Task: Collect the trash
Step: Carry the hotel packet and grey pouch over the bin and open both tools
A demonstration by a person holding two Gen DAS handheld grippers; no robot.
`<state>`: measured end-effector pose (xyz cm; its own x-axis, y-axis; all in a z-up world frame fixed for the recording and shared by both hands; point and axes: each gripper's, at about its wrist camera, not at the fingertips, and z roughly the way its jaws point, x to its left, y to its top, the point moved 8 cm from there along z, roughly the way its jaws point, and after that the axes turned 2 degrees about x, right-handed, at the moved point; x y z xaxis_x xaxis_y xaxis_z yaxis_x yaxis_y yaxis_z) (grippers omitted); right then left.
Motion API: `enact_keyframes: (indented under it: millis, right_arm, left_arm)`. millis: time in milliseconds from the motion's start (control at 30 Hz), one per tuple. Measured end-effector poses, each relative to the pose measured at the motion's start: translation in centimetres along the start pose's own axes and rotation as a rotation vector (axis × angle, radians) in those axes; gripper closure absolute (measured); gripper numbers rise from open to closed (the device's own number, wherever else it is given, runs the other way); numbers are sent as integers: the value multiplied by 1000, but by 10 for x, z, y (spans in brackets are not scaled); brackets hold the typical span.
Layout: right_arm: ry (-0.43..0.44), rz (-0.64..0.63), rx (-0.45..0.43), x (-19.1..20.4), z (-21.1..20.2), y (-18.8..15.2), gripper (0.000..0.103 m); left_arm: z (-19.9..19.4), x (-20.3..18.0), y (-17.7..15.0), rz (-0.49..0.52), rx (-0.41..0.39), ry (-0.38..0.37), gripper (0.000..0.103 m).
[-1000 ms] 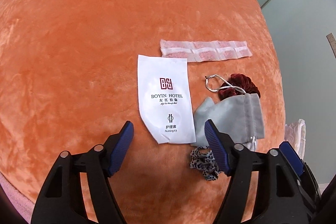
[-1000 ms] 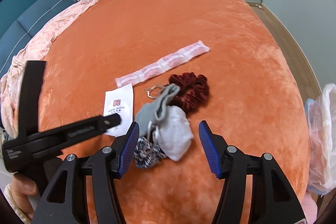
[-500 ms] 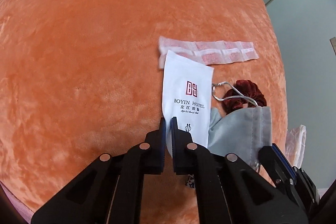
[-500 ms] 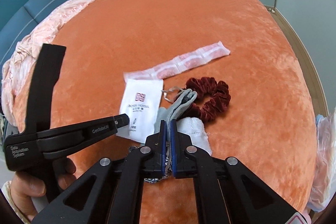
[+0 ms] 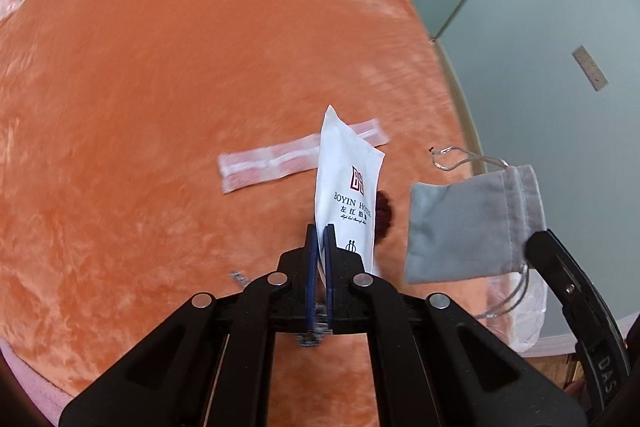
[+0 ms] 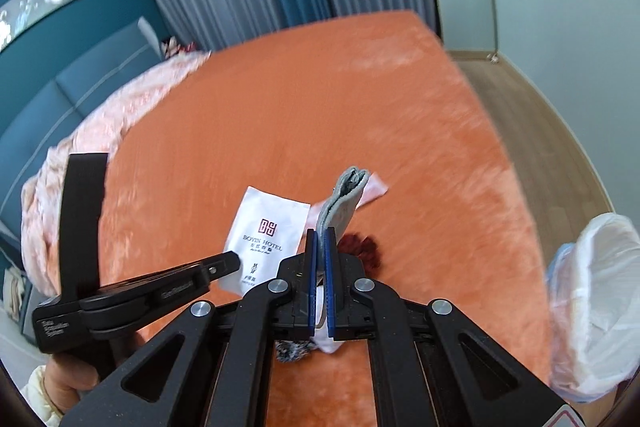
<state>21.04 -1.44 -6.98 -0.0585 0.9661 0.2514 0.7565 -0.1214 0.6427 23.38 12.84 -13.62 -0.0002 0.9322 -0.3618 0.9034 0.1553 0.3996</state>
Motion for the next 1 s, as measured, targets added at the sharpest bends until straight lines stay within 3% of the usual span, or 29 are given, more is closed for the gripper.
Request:
enact_keyframes:
  millis: [200,467,800,1000]
  right_arm:
    - [-36,71,-124,-44,-59,22,100]
    - [-108,183,-257,-121,-133,33,100]
    - [-205,317,-323,-207,-191,8,100]
    - [-247,375,-335,-238,-207,-11,100]
  left_arm:
    - [-40,-74,9,116,-71,-69,100]
    - [-61,-172,1,280,-107,-128,100]
    - [-54,-282,-37,456,-86,-189,100]
    - [-43,-328,-61,534,-56,-218,100]
